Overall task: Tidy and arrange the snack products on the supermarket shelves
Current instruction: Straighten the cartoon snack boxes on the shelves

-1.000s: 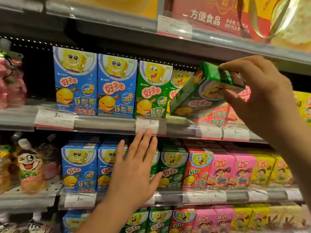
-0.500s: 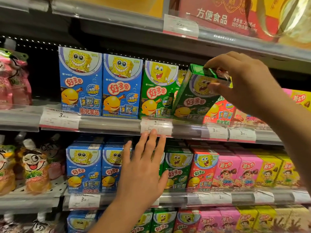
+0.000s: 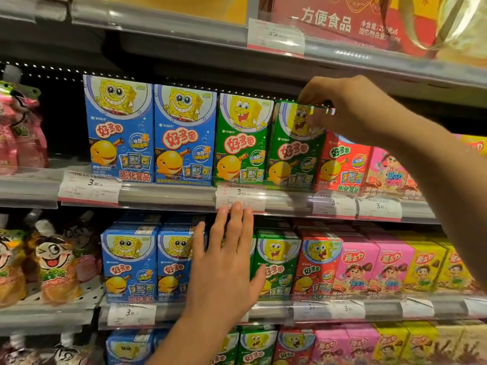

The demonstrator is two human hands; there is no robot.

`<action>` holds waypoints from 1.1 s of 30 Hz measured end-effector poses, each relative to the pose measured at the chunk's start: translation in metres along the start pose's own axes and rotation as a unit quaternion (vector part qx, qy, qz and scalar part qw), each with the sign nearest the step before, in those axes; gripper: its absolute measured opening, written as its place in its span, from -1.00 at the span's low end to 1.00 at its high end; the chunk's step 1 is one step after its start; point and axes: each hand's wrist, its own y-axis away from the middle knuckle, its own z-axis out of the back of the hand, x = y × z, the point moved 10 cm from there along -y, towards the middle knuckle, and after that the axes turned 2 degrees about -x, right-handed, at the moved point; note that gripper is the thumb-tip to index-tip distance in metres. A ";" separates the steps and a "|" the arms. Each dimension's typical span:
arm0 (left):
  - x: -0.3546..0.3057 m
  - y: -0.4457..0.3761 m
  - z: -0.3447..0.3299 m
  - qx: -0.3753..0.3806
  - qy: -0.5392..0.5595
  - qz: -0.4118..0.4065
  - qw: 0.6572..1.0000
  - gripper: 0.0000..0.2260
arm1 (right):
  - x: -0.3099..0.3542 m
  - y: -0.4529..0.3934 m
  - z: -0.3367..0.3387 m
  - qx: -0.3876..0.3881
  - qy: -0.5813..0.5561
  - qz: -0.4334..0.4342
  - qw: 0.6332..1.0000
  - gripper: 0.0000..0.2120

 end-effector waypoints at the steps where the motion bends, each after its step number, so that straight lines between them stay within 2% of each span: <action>1: -0.001 0.000 0.000 0.002 -0.004 0.002 1.000 -0.08 | 0.001 0.001 -0.002 -0.005 0.005 0.001 1.000 -0.64; 7: -0.003 0.001 0.003 0.005 -0.027 0.018 0.999 -0.09 | 0.007 0.015 -0.018 0.007 0.124 0.042 0.991 -0.31; 9: -0.003 0.002 0.003 0.006 -0.034 0.019 0.999 -0.10 | 0.006 0.021 -0.023 0.020 0.134 0.051 0.989 -0.21; 11: -0.004 0.002 0.004 0.008 -0.045 0.020 0.999 -0.11 | 0.006 0.031 -0.021 0.010 0.126 0.060 0.990 -0.19; 13: -0.004 0.002 0.004 0.009 -0.056 0.025 0.998 -0.11 | 0.007 0.049 -0.011 -0.034 0.098 0.071 0.992 -0.29; 17: -0.005 0.002 0.007 0.018 -0.056 0.044 0.997 -0.10 | 0.022 0.139 0.005 -0.214 0.006 0.110 0.971 -0.72; 19: -0.005 0.002 0.008 0.027 -0.052 0.057 0.997 -0.09 | 0.030 0.199 -0.025 -0.224 -0.034 0.118 0.967 -0.83; 22: -0.009 0.003 0.008 0.022 -0.046 0.062 0.997 -0.08 | 0.032 0.278 -0.109 -0.123 -0.059 0.094 0.986 -0.79; 26: -0.009 0.004 0.010 0.002 -0.041 0.063 0.997 -0.10 | 0.016 0.357 -0.209 0.038 -0.070 0.006 0.997 -0.55; 30: -0.012 0.003 0.008 -0.008 -0.033 0.072 0.997 -0.11 | -0.019 0.390 -0.252 0.142 -0.045 -0.104 0.983 -0.24; 33: -0.015 0.006 0.003 -0.011 -0.022 0.084 0.996 -0.15 | -0.026 0.403 -0.271 0.179 -0.011 -0.122 0.976 -0.08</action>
